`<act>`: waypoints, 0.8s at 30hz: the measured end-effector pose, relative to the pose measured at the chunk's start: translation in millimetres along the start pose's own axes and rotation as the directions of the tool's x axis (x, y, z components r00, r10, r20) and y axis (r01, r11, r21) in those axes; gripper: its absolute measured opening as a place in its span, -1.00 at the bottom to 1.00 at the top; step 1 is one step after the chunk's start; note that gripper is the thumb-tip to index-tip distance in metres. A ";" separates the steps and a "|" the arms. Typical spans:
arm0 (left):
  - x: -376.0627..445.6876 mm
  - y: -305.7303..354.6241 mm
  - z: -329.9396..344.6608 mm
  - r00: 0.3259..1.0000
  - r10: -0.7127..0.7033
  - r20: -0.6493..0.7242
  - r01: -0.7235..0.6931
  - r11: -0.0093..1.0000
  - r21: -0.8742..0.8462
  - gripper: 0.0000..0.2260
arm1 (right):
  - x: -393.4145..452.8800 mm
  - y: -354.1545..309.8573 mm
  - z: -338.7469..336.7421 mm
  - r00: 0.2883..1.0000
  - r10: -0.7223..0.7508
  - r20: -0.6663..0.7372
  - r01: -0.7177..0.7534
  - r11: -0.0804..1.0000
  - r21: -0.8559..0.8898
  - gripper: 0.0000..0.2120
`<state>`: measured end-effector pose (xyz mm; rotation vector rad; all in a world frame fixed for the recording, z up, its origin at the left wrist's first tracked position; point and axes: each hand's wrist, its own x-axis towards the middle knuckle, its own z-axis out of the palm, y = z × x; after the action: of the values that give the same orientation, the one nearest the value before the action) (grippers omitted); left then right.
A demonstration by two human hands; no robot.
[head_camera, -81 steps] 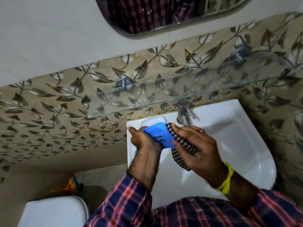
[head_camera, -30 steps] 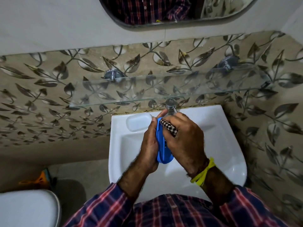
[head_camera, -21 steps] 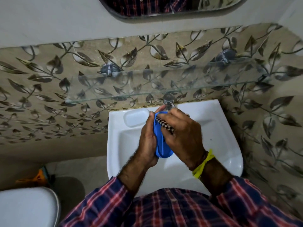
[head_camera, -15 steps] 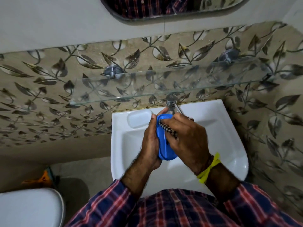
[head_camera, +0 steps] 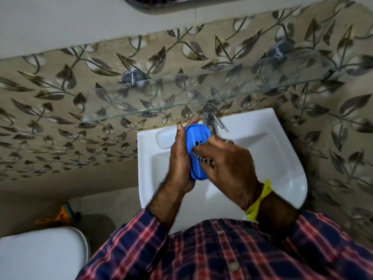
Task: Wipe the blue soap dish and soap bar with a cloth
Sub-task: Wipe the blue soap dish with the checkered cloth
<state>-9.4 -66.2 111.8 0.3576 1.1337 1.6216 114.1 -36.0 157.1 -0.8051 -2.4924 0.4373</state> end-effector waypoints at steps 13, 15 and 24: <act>4.4 14.3 -4.2 0.999 -0.028 -0.035 0.028 1.000 -0.008 -0.45 | -14.7 4.6 3.2 0.979 -0.200 0.041 0.199 0.979 0.041 -0.73; 3.7 16.7 -2.0 0.997 -0.036 -0.064 0.038 0.999 0.029 -0.45 | -19.6 8.6 0.8 0.988 -0.148 0.042 0.146 0.988 0.054 -0.71; -0.7 16.0 3.4 0.984 -0.125 -0.124 0.129 0.991 0.021 -0.30 | -19.1 16.0 -6.0 0.990 -0.128 0.054 0.129 0.992 -0.006 -0.67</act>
<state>-16.2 -64.7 126.6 0.2019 1.2483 1.5328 138.3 -34.4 148.7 -0.6393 -2.5793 0.4075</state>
